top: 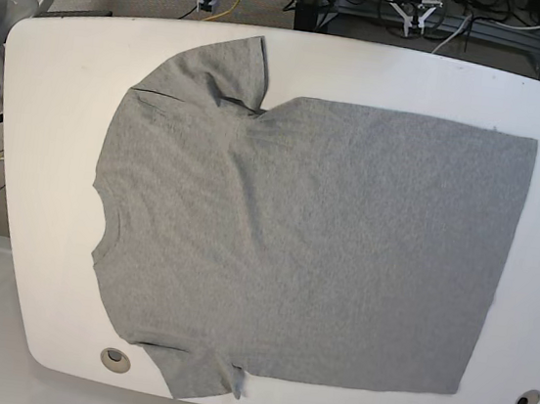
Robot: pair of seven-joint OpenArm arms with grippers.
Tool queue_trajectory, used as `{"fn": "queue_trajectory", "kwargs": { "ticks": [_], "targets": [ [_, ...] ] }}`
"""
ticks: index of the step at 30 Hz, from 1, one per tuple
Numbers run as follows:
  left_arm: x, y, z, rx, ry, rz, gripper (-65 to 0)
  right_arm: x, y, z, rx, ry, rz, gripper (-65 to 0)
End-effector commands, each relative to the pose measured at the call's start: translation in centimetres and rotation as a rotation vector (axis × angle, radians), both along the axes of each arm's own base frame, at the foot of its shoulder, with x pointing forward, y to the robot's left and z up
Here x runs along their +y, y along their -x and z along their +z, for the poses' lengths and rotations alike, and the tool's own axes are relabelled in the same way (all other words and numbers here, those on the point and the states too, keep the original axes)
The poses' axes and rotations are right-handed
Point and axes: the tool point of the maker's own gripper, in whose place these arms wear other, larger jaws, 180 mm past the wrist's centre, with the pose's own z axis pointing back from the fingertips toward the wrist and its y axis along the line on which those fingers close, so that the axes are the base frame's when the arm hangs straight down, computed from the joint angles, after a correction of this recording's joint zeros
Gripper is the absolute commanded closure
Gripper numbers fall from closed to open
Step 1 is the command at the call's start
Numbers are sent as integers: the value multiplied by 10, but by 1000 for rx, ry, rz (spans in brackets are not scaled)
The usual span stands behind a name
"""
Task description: Fold the T-shirt properly
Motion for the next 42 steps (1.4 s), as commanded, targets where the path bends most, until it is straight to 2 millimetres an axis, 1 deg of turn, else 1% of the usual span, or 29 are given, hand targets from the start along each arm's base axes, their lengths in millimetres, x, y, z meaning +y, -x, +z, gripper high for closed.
{"fn": "queue_trajectory", "kwargs": {
  "ticks": [1,10,12,20,22,26,30,32,36,40,42],
  "targets": [
    [1,1,0,2,1,-5,0,-3,-2,0,-16,8,5,0],
    [5,3,0,7,-13,-5,0,-8,0,1,-48,22,0,0],
    [6,7,1,9,-11,4,0,-8,2,2,-77,23,-2,0],
    [9,6,2,-14,-15,1,0,-14,13,4,-107,39,-4,0],
    [17,10,3,-22,-29,-8,0,-24,15,5,-113,53,-5,0],
    [23,9,4,-34,-36,-8,0,-27,18,5,-108,58,-5,0],
    [32,13,5,-38,-49,-12,0,-30,21,5,-99,60,-2,0],
    [45,18,7,-37,-76,-20,0,-28,20,5,-96,55,-11,0],
    [53,20,8,-33,-91,-21,0,-28,19,5,-95,55,-10,0],
    [55,19,8,-31,-93,-25,0,-30,18,5,-95,57,-10,0],
    [45,18,6,-21,-76,-20,0,-31,19,5,-99,62,-5,0]
  ]
}}
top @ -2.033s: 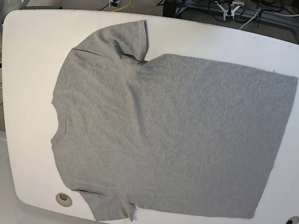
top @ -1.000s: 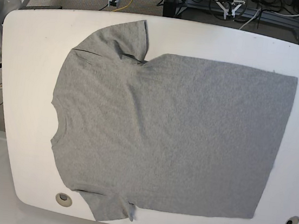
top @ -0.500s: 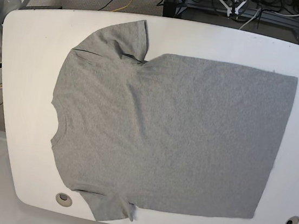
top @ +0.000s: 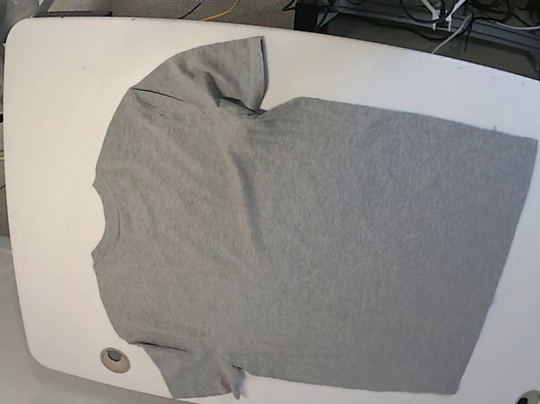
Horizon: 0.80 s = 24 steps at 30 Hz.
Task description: Fold the T-shirt properly
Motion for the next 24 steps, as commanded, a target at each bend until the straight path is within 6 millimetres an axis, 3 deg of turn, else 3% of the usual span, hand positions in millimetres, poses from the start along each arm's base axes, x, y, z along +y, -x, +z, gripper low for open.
{"fn": "queue_trajectory", "kwargs": {
  "ticks": [1,8,16,24],
  "targets": [
    [-8,-2,-1,3,9,-3,0,-8,3,1,-2,17,-2,0],
    [-8,0,-1,4,9,-5,0,-12,6,1,-2,21,-1,0],
    [6,12,5,-11,-15,-10,0,-32,18,7,-28,41,5,0],
    [20,7,21,-89,-27,-55,0,-33,7,17,-109,48,21,0]
  ]
}}
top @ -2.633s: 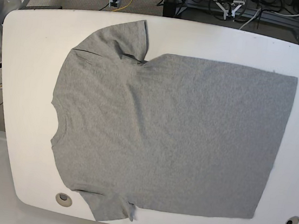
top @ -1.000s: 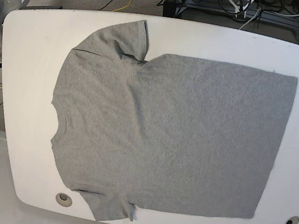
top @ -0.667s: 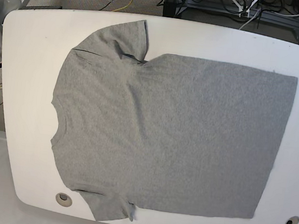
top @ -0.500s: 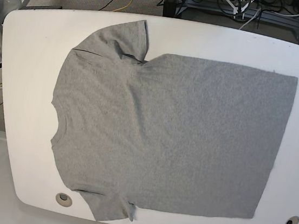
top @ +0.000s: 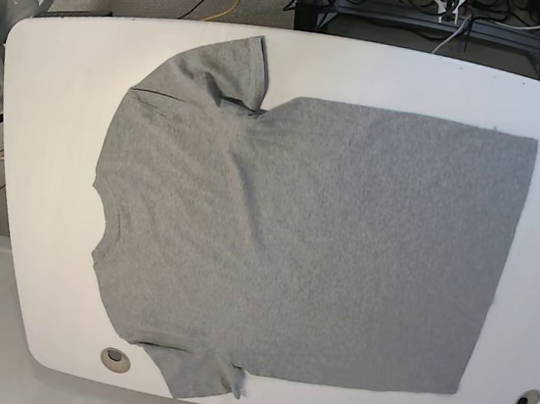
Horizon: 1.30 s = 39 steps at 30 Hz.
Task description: Fold the T-shirt properly
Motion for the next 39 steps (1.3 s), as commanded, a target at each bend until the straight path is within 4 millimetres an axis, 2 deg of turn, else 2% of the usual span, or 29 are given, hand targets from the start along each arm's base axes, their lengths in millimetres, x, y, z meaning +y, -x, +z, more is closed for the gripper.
{"fn": "queue_trajectory", "kwargs": {
  "ticks": [1,4,10,12,14,22,24,30,32,34,39],
  "targets": [
    [9,-2,7,-25,-19,-16,0,0,-6,4,-34,-2,1,0],
    [13,5,22,-69,-20,-56,0,-1,-9,17,-96,4,11,0],
    [16,7,37,-106,-18,-85,0,-2,-12,33,-153,10,22,0],
    [17,5,42,-123,-18,-96,0,-2,-14,39,-176,14,30,0],
    [17,-1,53,-168,-15,-110,0,-2,1,52,-184,8,30,0],
    [15,-10,75,-237,10,-151,0,-5,0,82,-250,18,61,0],
    [4,-14,87,-279,55,-180,0,-3,6,103,-282,10,71,0],
    [-8,-25,109,-344,100,-203,0,-6,9,133,-326,12,67,0],
    [-10,-28,117,-364,109,-208,0,-8,10,144,-339,16,61,0],
    [-9,-32,134,-386,118,-247,0,-13,15,164,-348,22,43,0],
    [-12,-43,158,-437,138,-275,0,-19,9,184,-374,39,42,0]
  ]
}}
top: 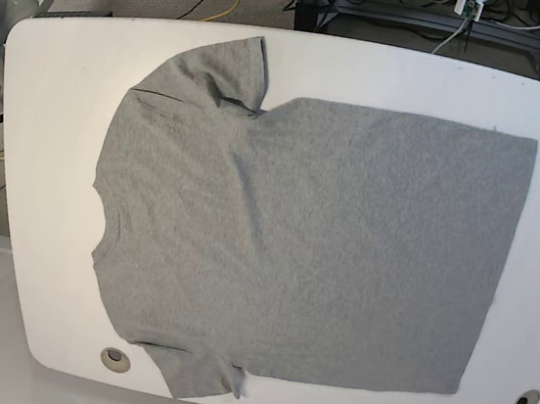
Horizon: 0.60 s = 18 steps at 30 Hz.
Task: Fold the T-shirt properly
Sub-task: 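Lower both grippers onto the shirt's shoulder edge near the collar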
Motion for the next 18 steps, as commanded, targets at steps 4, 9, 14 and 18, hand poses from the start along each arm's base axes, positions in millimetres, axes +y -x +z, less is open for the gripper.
{"fn": "queue_trajectory", "kwargs": {
  "ticks": [4,9,14,18],
  "targets": [
    [1,-19,35,-82,7,-44,0,-3,-21,29,-73,4,13,0],
    [3,-49,71,-189,5,-72,0,0,-49,56,-154,-10,30,0],
    [16,-78,98,-288,-9,-31,0,9,-82,76,-242,-32,39,0],
    [30,-100,121,-368,-14,16,0,17,-107,89,-312,-53,41,0]
  ]
}}
